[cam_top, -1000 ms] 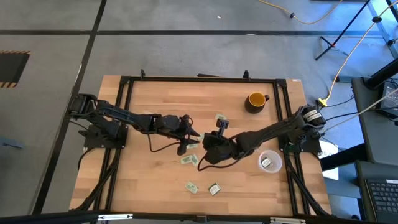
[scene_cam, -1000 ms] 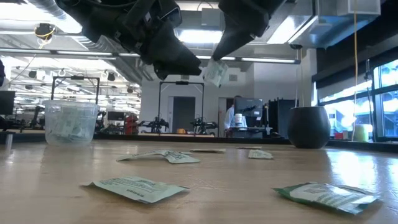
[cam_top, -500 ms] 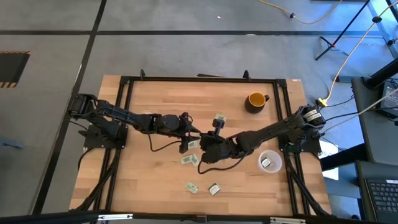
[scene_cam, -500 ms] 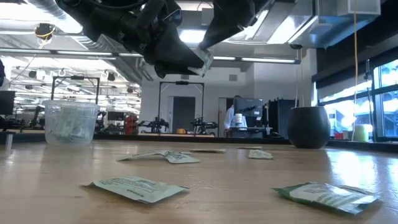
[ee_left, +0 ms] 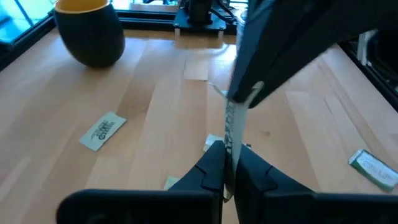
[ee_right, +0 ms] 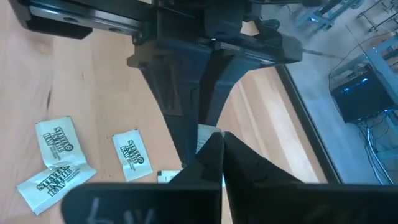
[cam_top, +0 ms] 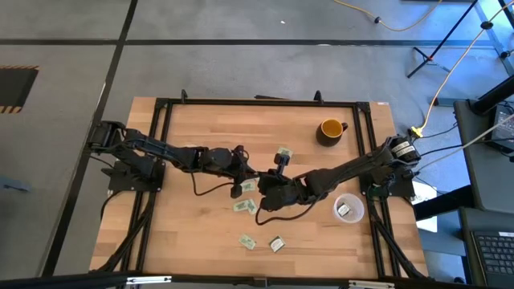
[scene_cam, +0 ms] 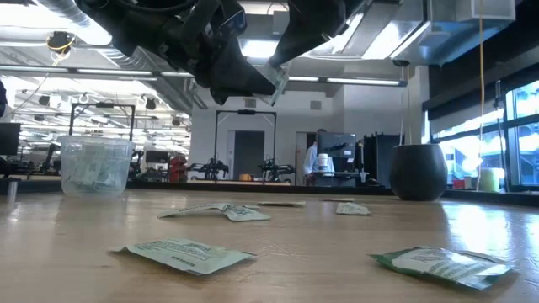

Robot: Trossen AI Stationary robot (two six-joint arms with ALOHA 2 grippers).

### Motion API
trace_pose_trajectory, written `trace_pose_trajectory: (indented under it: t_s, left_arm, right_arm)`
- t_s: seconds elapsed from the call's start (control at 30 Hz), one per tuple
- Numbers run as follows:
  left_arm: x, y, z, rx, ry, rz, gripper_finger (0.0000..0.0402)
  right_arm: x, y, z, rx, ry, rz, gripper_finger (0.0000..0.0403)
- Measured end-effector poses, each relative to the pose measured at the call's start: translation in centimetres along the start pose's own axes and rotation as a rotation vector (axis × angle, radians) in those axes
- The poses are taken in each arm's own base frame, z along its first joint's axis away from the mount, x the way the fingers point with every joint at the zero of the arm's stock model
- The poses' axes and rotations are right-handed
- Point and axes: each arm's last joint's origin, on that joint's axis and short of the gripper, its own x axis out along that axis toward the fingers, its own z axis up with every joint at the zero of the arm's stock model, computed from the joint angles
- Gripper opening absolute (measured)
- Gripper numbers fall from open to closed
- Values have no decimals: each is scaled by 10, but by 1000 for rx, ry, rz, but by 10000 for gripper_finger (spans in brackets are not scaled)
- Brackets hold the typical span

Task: Pick and place Stevia / Truvia into bins
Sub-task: Put the white stevia packet into the left transparent container

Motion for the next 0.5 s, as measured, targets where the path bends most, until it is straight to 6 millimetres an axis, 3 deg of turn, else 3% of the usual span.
trace_pose_trajectory:
  t_s: [0.23, 0.5]
  left_arm:
    - [0, 0, 0, 11, 4, -12, 8]
    - [-7, 1, -6, -48, 106, 1, 12]
  right_arm:
    - [0, 0, -2, -30, 19, 8, 18]
    - [-6, -7, -10, -33, 157, -15, 125]
